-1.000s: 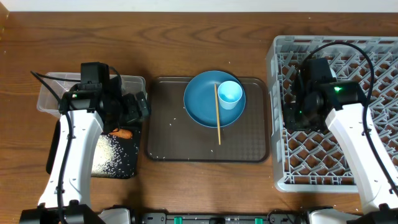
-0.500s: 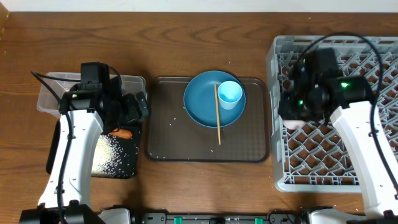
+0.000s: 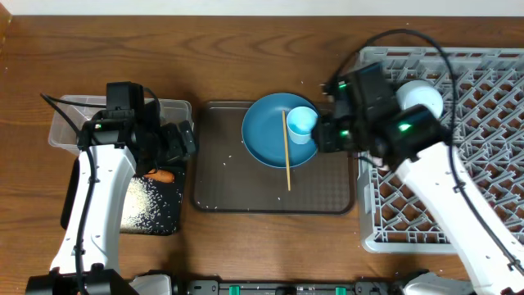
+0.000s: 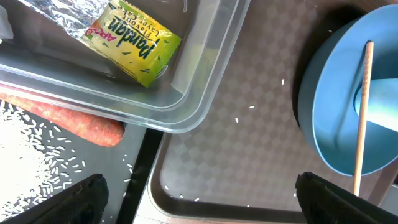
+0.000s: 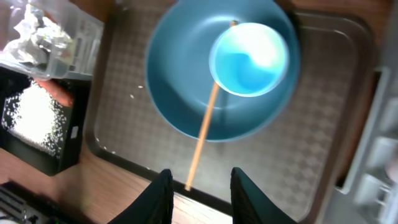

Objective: Sort waste into correct bins and load items into the dishwasher rack
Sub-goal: 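Move right gripper back to the remaining chopstick on the plate, then grasp the second chopstick with right gripper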

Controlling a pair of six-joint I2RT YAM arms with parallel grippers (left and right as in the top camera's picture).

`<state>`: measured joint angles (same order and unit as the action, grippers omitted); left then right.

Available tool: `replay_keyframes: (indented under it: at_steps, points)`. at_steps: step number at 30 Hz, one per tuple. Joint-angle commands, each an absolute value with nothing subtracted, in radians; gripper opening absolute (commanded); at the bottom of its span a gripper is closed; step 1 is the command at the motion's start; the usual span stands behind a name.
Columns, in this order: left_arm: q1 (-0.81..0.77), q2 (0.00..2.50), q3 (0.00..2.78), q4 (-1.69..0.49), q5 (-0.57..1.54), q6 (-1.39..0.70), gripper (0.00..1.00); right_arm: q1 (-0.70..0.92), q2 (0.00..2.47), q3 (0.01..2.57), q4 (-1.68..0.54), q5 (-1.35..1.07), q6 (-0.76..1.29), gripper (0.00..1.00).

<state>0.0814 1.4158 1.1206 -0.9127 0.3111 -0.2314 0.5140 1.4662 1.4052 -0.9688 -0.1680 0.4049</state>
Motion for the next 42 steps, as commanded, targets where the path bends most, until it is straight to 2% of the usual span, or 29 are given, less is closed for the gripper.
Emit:
replay_keyframes:
  at_steps: [1,8,14,20,42]
  points:
    - [0.084,1.418,1.117,-0.915,0.305,-0.230,0.99,0.600,1.506,1.403,-0.942,-0.027,0.514,0.32]
    - [0.084,1.418,1.117,-0.915,0.305,-0.230,0.99,0.725,1.650,1.403,-0.881,0.096,0.549,0.40]
    - [0.084,1.418,1.117,-0.915,0.305,-0.230,0.99,0.747,1.778,1.403,-0.878,0.157,0.591,0.41]
    - [0.084,1.418,1.117,-0.915,0.305,-0.230,0.99,0.747,1.864,1.403,-0.878,0.149,0.591,0.41]
    - [0.084,1.418,1.117,-0.915,0.305,-0.230,0.99,0.793,1.928,1.402,-0.871,0.172,0.684,0.32]
